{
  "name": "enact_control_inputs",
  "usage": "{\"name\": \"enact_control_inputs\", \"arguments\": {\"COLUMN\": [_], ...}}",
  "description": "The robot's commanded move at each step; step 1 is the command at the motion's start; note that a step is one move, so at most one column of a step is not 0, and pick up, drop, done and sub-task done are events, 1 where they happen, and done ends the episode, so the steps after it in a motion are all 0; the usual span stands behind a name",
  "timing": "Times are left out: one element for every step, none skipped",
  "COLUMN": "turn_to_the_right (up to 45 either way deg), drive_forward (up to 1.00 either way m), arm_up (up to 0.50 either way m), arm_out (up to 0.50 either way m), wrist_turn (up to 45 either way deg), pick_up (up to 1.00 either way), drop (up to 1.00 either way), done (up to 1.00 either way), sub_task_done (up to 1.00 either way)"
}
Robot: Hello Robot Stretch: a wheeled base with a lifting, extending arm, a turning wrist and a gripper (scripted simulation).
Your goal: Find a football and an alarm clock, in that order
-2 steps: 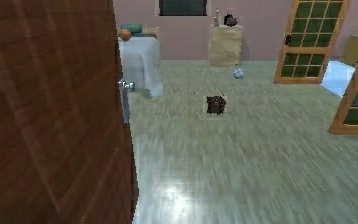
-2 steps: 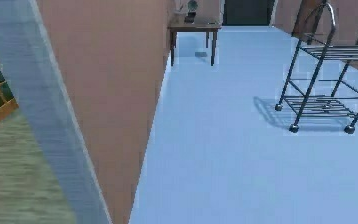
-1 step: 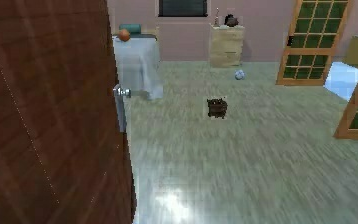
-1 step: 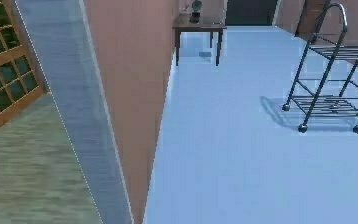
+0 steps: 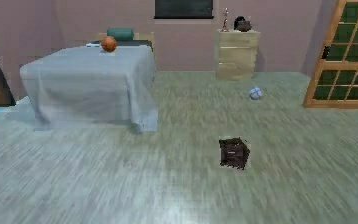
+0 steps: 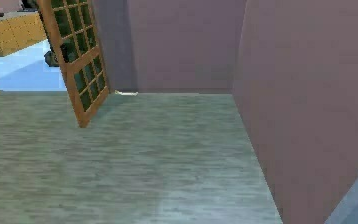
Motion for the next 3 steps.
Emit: {"name": "enact_control_inputs", "arguments": {"turn_to_the_right": [0.0, 0.0, 12.0], "drive_forward": [1.0, 0.85, 0.0], "arm_up": [0.0, 0.0, 0.0], "arm_out": [0.0, 0.0, 0.0], "wrist_turn": [0.0, 0.0, 0.0], "pick_up": [0.0, 0.0, 0.0], "drop": [0.0, 0.0, 0.0], "done": [0.0, 0.0, 0.0], "sub_task_done": [0.0, 0.0, 0.0]}}
